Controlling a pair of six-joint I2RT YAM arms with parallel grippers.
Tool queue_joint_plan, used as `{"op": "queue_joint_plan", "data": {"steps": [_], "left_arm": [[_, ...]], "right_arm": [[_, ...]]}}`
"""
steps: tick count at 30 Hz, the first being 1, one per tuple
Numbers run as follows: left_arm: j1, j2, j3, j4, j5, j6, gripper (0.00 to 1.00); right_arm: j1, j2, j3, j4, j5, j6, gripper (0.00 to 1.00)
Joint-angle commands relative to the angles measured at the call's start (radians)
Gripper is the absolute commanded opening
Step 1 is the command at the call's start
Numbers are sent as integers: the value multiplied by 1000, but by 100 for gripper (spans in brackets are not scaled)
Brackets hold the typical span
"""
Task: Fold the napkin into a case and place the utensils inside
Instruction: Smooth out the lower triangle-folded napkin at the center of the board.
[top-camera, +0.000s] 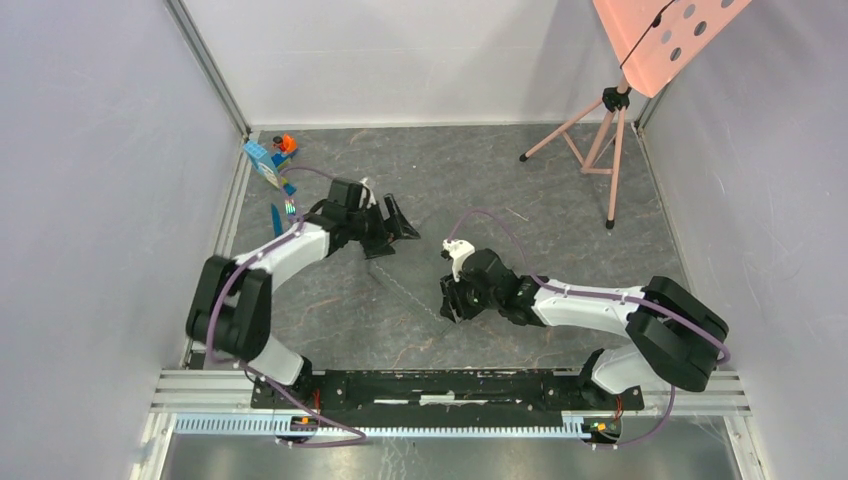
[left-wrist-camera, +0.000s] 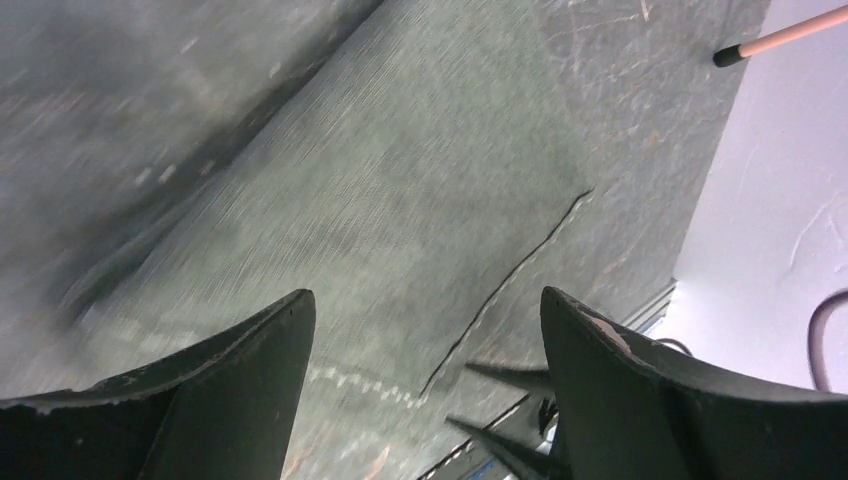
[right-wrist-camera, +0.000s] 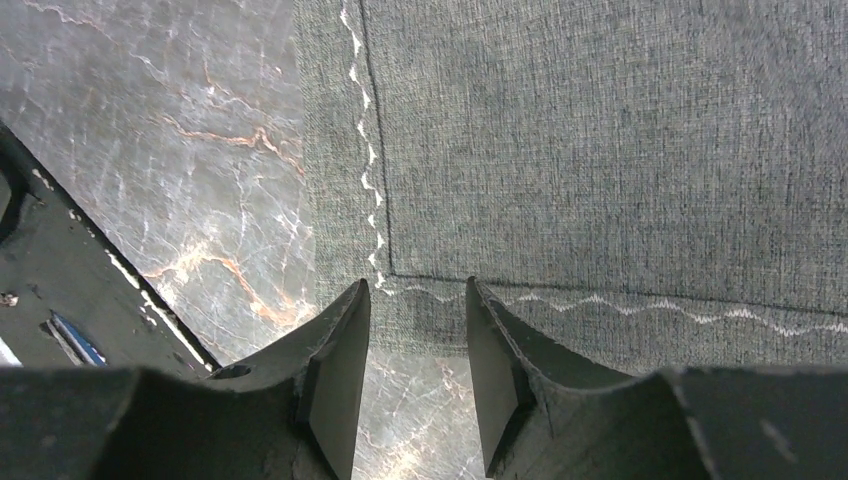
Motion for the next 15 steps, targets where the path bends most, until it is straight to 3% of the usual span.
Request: {"op": "queue_joint_plan", "data": {"steps": [1, 6, 15], "left_arm": [[-45, 206, 196, 201, 126, -69, 87], [-80, 431, 349, 333, 184, -122, 84], [-87, 705, 547, 321, 219, -161, 84]], "right_arm": [[6, -2, 19, 45, -11, -4, 46], [7, 19, -58, 138, -48, 15, 44], [12, 28, -110, 155, -51, 13, 41]]}}
